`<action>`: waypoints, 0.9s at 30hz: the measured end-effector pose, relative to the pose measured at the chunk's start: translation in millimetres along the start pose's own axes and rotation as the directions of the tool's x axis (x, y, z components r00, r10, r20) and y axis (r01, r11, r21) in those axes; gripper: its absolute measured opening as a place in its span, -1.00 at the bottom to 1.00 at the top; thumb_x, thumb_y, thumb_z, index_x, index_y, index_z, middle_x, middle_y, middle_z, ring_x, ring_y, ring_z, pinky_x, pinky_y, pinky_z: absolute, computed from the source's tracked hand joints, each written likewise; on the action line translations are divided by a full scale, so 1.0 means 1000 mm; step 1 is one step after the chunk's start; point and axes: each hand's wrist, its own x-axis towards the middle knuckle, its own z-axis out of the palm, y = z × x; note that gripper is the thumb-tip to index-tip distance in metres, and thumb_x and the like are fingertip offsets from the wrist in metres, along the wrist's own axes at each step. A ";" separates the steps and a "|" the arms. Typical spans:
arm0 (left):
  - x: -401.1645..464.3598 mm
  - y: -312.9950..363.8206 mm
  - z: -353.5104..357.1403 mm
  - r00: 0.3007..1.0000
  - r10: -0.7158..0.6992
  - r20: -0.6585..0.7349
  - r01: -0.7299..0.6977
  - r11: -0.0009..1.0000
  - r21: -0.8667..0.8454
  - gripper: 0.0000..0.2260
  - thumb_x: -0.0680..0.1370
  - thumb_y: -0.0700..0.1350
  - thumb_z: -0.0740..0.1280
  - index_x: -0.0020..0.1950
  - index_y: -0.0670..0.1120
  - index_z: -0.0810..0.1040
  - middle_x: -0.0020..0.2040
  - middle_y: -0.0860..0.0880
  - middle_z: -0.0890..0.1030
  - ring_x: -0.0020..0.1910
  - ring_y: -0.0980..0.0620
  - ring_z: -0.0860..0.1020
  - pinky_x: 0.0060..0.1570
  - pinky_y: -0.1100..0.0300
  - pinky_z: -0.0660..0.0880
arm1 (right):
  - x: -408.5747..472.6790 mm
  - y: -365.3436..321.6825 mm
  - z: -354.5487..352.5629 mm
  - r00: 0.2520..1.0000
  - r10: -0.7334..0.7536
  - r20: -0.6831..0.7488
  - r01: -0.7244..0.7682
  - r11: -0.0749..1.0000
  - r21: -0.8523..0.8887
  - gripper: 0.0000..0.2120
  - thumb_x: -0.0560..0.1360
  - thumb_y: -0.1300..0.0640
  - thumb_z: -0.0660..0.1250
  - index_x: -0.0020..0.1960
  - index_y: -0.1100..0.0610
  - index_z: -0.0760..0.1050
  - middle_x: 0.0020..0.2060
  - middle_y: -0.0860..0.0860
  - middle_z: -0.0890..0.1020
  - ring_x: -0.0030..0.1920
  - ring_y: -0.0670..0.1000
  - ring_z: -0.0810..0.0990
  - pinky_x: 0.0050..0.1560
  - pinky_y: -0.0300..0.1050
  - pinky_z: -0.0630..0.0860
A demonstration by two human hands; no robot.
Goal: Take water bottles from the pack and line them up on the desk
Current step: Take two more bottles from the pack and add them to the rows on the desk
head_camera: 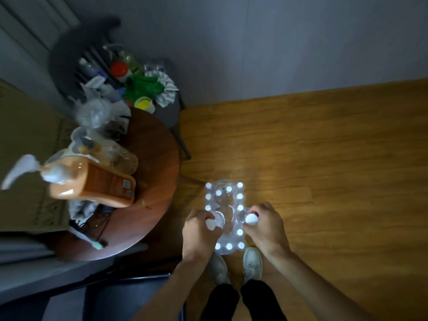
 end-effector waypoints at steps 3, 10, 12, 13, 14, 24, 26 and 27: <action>-0.024 0.015 -0.029 1.000 0.013 -0.001 -0.013 1.000 0.003 -0.80 0.34 -0.22 0.48 -0.05 -0.12 0.64 -0.11 0.08 0.47 -0.16 0.11 0.45 -0.19 0.34 0.29 | -0.030 -0.019 -0.022 0.999 0.026 -0.021 -0.026 1.000 0.001 -0.81 0.30 0.18 0.48 -0.10 0.09 0.60 -0.11 -0.06 0.54 -0.16 -0.08 0.55 -0.18 -0.31 0.44; -0.083 0.030 -0.080 0.998 0.053 0.015 -0.053 0.998 -0.038 -0.82 0.34 -0.24 0.49 -0.08 -0.16 0.63 -0.12 0.06 0.51 -0.13 0.04 0.53 -0.12 0.19 0.51 | -0.086 -0.053 -0.057 1.000 0.005 -0.021 -0.005 1.000 0.004 -0.81 0.27 0.19 0.49 -0.12 0.12 0.62 -0.14 -0.05 0.54 -0.20 -0.07 0.53 -0.29 -0.44 0.30; -0.097 0.032 -0.089 0.998 0.059 0.019 -0.058 0.997 -0.046 -0.83 0.36 -0.23 0.50 -0.07 -0.14 0.63 -0.13 0.08 0.50 -0.14 0.06 0.53 -0.16 0.30 0.47 | -0.097 -0.060 -0.065 1.000 -0.021 -0.007 0.021 1.000 -0.002 -0.80 0.28 0.19 0.49 -0.10 0.12 0.61 -0.17 -0.08 0.52 -0.20 -0.09 0.50 -0.32 -0.45 0.28; -0.104 0.033 -0.092 0.998 0.055 0.023 -0.054 0.997 -0.048 -0.82 0.37 -0.22 0.50 -0.06 -0.14 0.63 -0.13 0.08 0.50 -0.14 0.08 0.52 -0.19 0.37 0.43 | -0.101 -0.063 -0.069 0.999 -0.038 0.002 0.038 0.999 -0.008 -0.80 0.28 0.19 0.49 -0.10 0.12 0.61 -0.18 -0.09 0.51 -0.20 -0.10 0.49 -0.32 -0.44 0.29; -0.111 0.034 -0.095 0.999 0.050 0.021 -0.049 0.998 -0.048 -0.82 0.37 -0.22 0.51 -0.05 -0.13 0.63 -0.12 0.08 0.50 -0.14 0.09 0.52 -0.22 0.44 0.38 | -0.104 -0.066 -0.073 0.999 -0.052 0.010 0.052 0.999 -0.012 -0.80 0.28 0.19 0.48 -0.10 0.11 0.61 -0.18 -0.09 0.51 -0.21 -0.11 0.48 -0.33 -0.44 0.30; -0.174 0.047 -0.106 0.971 -0.158 -0.181 0.129 0.979 -0.159 -0.80 0.35 -0.20 0.53 -0.07 -0.05 0.62 -0.09 0.13 0.49 -0.11 0.15 0.50 -0.28 0.49 0.32 | -0.120 -0.084 -0.114 0.943 -0.317 0.101 0.324 0.944 -0.057 -0.85 0.27 0.19 0.51 -0.19 0.10 0.60 -0.27 -0.17 0.46 -0.27 -0.14 0.47 -0.35 -0.43 0.29; -0.190 0.050 -0.103 0.949 -0.203 -0.240 0.162 0.970 -0.180 -0.78 0.35 -0.19 0.54 -0.05 -0.06 0.64 -0.06 0.10 0.51 -0.10 0.14 0.50 -0.26 0.47 0.33 | -0.123 -0.085 -0.121 0.922 -0.364 0.135 0.375 0.925 -0.066 -0.83 0.27 0.19 0.52 -0.15 0.11 0.61 -0.24 -0.15 0.48 -0.24 -0.12 0.49 -0.35 -0.43 0.30; -0.199 0.052 -0.103 0.936 -0.226 -0.269 0.177 0.965 -0.193 -0.78 0.35 -0.19 0.54 -0.04 -0.06 0.64 -0.05 0.08 0.53 -0.11 0.14 0.50 -0.26 0.46 0.34 | -0.126 -0.086 -0.124 0.909 -0.387 0.152 0.401 0.913 -0.074 -0.81 0.27 0.19 0.52 -0.13 0.11 0.61 -0.21 -0.13 0.49 -0.22 -0.11 0.50 -0.34 -0.43 0.31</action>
